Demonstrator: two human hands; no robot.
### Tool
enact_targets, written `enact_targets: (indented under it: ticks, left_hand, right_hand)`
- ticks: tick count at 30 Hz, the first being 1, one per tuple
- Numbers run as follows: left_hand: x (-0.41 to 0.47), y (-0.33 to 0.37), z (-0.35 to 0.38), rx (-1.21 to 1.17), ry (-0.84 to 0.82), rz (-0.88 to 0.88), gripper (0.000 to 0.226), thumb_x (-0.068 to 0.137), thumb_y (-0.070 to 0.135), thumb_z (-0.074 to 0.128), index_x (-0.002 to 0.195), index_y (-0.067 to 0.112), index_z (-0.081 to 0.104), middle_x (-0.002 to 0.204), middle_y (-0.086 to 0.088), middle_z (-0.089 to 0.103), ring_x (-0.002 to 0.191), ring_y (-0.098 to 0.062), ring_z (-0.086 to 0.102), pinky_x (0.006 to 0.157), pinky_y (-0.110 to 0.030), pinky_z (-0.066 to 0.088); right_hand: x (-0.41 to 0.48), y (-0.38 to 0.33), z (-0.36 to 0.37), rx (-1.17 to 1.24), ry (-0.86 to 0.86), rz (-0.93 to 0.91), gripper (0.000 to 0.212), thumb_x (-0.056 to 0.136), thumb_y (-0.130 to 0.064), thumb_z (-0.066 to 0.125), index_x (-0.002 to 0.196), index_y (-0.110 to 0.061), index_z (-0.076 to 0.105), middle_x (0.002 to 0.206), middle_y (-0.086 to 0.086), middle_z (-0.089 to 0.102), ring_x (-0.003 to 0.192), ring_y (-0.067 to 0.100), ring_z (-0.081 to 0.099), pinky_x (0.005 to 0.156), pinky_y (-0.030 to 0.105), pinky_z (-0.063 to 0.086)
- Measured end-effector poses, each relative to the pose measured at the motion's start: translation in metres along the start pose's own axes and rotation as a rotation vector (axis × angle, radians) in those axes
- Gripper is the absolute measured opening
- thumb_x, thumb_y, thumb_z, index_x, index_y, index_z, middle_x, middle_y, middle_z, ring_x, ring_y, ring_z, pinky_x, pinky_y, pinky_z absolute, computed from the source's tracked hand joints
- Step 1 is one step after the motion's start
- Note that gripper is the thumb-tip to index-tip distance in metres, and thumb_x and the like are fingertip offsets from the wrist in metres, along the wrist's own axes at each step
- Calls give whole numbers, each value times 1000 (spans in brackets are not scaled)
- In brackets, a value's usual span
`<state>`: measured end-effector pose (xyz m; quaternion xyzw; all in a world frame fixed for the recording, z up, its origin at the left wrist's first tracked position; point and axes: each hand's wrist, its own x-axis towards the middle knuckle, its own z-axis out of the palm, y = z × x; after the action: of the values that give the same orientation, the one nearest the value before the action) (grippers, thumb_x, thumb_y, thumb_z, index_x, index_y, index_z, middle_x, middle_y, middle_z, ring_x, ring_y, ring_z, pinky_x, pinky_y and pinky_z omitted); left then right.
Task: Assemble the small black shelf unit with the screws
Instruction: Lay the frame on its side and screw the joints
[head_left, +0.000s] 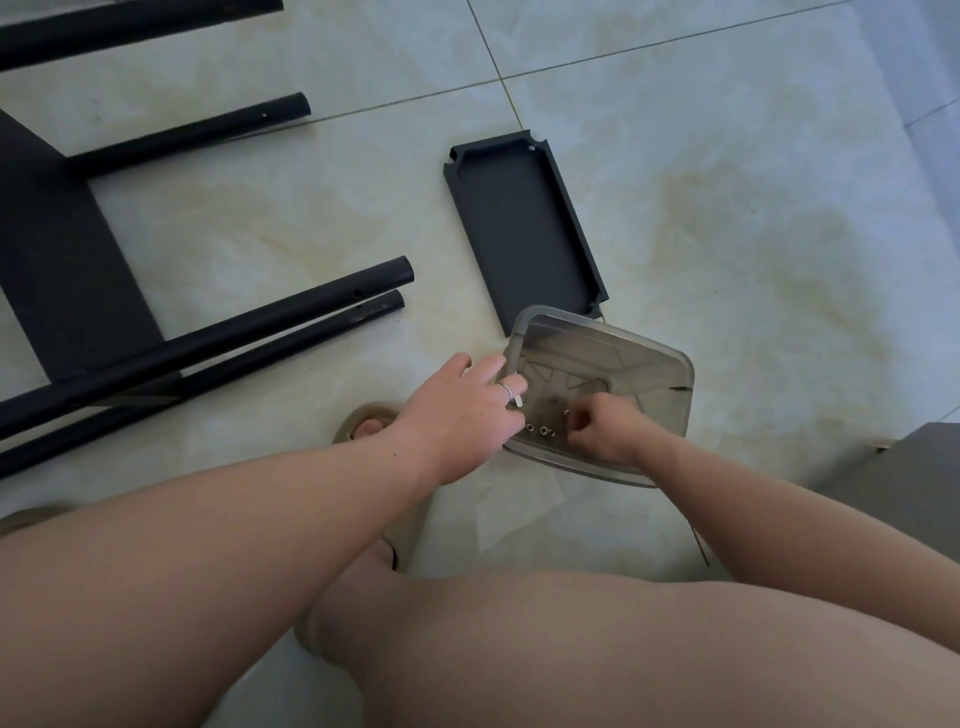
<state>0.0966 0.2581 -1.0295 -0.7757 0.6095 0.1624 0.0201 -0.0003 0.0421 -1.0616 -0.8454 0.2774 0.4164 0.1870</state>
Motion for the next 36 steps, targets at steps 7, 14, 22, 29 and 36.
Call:
enact_targets:
  ticks: [7,14,22,29,36]
  left_hand:
    - [-32,-50,-36,-53,43,-73,32,95,22,52,127,25,54,158,-4,33,135,-26,39,101,-42,41]
    - [-130,-127,-81,-13,157,-282,32,97,31,46,127,25,56,138,0,51,118,-25,50,94,-41,47]
    - [-240,-180,-57,-281,278,-721,23,98,29,52,117,17,56,122,-7,57,107,-25,51,84,-39,46]
    - [-276,-221,-7,-695,397,-1121,20,102,36,50,102,16,52,89,0,56,80,-19,56,68,-37,46]
    - [-283,-224,20,-1329,68,-971,42,105,52,37,106,27,71,98,15,73,86,-4,67,78,-25,48]
  right_hand:
    - [-38,-58,-49,510,192,-86,8,88,-5,68,89,-8,60,74,8,65,61,19,61,62,37,54]
    - [-87,-171,-79,761,91,-388,1,91,-5,73,92,-5,71,72,3,71,64,10,67,66,20,57]
    - [-105,-298,-44,897,-78,-523,21,89,3,70,78,-9,57,64,3,60,52,14,49,57,27,46]
    - [-84,-348,-8,880,-178,-542,17,87,6,72,80,-8,65,69,9,63,58,16,61,65,28,56]
    - [-82,-366,18,906,-170,-607,16,87,7,71,82,-8,69,73,12,70,65,21,68,70,31,58]
